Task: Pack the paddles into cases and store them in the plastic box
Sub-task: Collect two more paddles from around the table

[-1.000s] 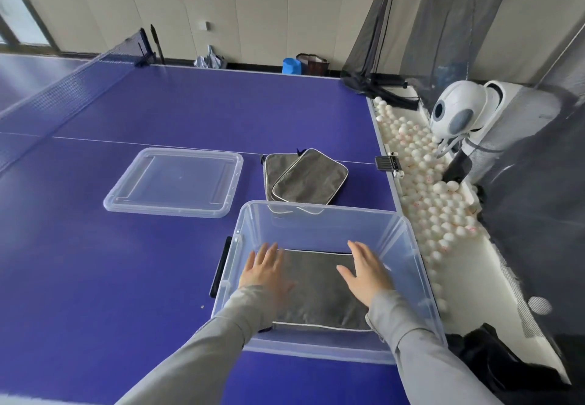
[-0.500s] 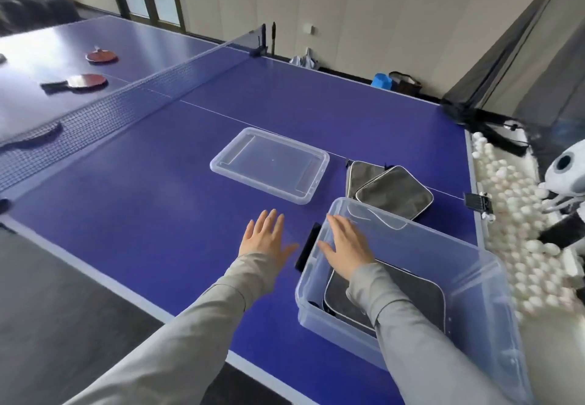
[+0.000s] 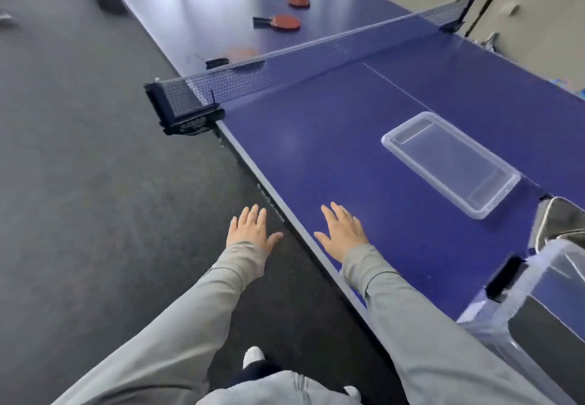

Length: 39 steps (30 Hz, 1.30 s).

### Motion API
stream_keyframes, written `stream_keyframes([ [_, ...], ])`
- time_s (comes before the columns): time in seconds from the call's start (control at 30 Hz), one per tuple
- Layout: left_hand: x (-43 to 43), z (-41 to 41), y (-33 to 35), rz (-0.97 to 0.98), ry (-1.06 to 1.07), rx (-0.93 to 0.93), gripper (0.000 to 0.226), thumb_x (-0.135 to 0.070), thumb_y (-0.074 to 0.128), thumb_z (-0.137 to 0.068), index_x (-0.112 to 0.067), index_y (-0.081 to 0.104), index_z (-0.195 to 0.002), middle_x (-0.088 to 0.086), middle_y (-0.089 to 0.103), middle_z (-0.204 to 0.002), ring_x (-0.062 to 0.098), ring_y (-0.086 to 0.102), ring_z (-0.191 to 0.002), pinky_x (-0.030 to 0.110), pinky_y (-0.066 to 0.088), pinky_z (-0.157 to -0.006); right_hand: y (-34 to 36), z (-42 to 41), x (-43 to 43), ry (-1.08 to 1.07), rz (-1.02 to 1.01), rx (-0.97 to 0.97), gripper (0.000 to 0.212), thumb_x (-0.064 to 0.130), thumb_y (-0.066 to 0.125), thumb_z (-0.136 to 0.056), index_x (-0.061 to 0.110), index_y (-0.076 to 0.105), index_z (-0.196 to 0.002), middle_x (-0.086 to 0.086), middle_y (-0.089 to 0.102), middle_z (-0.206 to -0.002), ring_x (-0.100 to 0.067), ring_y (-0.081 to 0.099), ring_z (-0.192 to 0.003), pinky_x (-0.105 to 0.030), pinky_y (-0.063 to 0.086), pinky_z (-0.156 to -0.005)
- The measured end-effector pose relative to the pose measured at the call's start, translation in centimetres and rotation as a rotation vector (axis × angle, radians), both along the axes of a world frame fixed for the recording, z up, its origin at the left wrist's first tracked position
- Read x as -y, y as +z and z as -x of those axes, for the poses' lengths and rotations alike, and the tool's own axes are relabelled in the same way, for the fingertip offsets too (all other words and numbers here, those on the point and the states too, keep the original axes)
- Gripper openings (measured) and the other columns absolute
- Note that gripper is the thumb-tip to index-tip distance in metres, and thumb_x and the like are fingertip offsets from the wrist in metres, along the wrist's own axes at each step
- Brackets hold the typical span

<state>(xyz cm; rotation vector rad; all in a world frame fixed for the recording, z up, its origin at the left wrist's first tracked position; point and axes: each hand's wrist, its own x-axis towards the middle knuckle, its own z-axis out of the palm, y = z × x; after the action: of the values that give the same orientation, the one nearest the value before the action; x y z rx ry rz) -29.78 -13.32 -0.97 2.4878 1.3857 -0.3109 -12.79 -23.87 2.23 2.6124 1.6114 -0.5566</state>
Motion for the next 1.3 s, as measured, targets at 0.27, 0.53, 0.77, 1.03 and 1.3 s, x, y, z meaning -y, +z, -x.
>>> stream_keyframes([
  [0.27,-0.7,16.4,-5.8,0.184,0.326,-0.133,0.076,-0.060,0.030,-0.093,-0.016,0.009,-0.151,-0.001,0.005,-0.160,0.019,0.003,-0.147,0.041,0.009,-0.118,-6.6,11.8,-6.7,0.329,0.243,-0.026,0.064,0.043,0.040,-0.097,0.019,0.013,-0.150,-0.002,0.015,-0.157,-0.019,0.009,-0.146,-0.044,0.016,-0.117],
  [0.53,2.9,22.9,-8.8,0.403,0.566,-0.172,0.073,-0.058,0.031,-0.094,-0.015,0.014,-0.150,0.001,0.010,-0.159,0.021,0.006,-0.147,0.041,0.011,-0.119,-10.8,14.6,-7.8,0.493,0.445,-0.036,0.062,0.046,0.038,-0.097,0.020,0.018,-0.149,-0.002,0.023,-0.154,-0.019,0.016,-0.144,-0.045,0.018,-0.116],
  [0.77,1.9,23.7,-10.1,0.502,0.730,-0.225,0.072,-0.059,0.032,-0.094,-0.016,0.016,-0.150,0.000,0.012,-0.159,0.020,0.008,-0.147,0.040,0.014,-0.118,-13.2,14.8,-12.7,0.616,0.519,-0.052,0.062,0.049,0.038,-0.095,0.020,0.021,-0.148,-0.003,0.028,-0.152,-0.021,0.022,-0.142,-0.044,0.022,-0.114],
  [1.03,-5.2,21.1,-9.4,0.534,0.834,-0.159,0.072,-0.057,0.036,-0.094,-0.016,0.017,-0.150,0.001,0.007,-0.160,0.018,0.008,-0.146,0.037,0.014,-0.118,-13.7,14.7,-20.8,0.617,0.542,-0.167,0.058,0.047,0.037,-0.097,0.020,0.023,-0.147,-0.003,0.030,-0.151,-0.024,0.029,-0.138,-0.043,0.030,-0.108],
  [1.3,-12.2,19.3,-8.4,0.498,0.808,-0.177,0.072,-0.058,0.035,-0.094,-0.017,0.016,-0.150,0.000,0.010,-0.160,0.017,0.010,-0.146,0.034,0.013,-0.118,-14.1,11.5,-27.8,0.684,0.551,-0.102,0.060,0.048,0.035,-0.097,0.019,0.021,-0.147,-0.003,0.027,-0.152,-0.022,0.020,-0.142,-0.046,0.023,-0.113],
])
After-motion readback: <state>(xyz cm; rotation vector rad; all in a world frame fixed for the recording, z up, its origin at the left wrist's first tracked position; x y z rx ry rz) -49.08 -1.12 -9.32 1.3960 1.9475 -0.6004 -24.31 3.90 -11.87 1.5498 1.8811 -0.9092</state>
